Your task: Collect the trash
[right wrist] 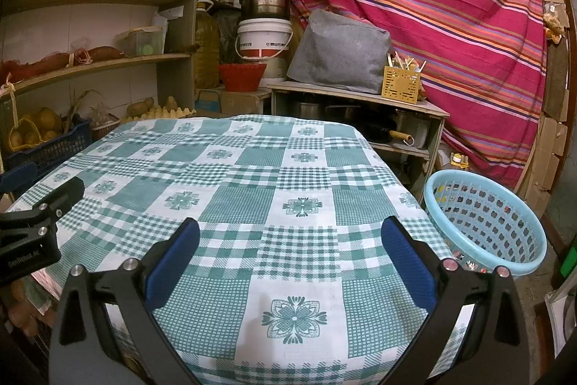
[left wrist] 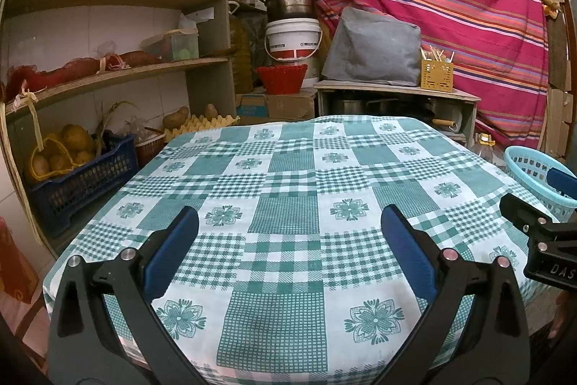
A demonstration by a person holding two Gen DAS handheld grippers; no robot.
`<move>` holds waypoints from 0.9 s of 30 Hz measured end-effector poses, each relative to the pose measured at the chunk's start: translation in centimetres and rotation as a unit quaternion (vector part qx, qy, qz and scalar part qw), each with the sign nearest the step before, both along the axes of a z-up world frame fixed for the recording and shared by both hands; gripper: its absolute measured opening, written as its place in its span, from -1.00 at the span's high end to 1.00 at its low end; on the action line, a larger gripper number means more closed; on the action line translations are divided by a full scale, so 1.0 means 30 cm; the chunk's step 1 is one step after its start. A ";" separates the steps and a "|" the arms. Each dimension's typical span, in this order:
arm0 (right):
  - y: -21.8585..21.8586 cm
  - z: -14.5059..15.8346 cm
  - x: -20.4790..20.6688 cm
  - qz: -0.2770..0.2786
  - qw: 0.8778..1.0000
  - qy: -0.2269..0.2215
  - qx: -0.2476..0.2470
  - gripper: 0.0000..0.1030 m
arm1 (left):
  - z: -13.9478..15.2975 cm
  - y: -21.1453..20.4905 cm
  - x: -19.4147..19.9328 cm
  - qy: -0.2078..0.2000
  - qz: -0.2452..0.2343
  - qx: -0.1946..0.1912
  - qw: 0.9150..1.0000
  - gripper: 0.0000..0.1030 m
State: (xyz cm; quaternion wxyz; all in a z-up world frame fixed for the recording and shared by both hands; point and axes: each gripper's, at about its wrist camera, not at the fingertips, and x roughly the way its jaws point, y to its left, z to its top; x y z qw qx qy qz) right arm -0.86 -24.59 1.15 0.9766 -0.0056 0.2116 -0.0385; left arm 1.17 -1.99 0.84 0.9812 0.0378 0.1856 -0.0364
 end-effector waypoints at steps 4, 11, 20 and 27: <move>0.000 0.002 0.000 0.000 1.000 0.000 0.001 -0.91 | 0.000 0.001 0.000 0.000 0.000 0.001 1.000 -0.90; -0.002 0.003 -0.001 0.000 1.000 -0.001 0.000 -0.91 | -0.001 0.001 0.001 0.000 0.000 0.000 1.000 -0.90; -0.001 0.003 -0.002 0.000 1.000 -0.001 0.000 -0.91 | 0.000 0.001 0.001 -0.001 0.000 0.001 1.000 -0.90; -0.002 0.002 -0.001 0.000 1.000 -0.001 -0.001 -0.91 | -0.001 0.002 0.003 0.000 0.001 0.000 1.000 -0.90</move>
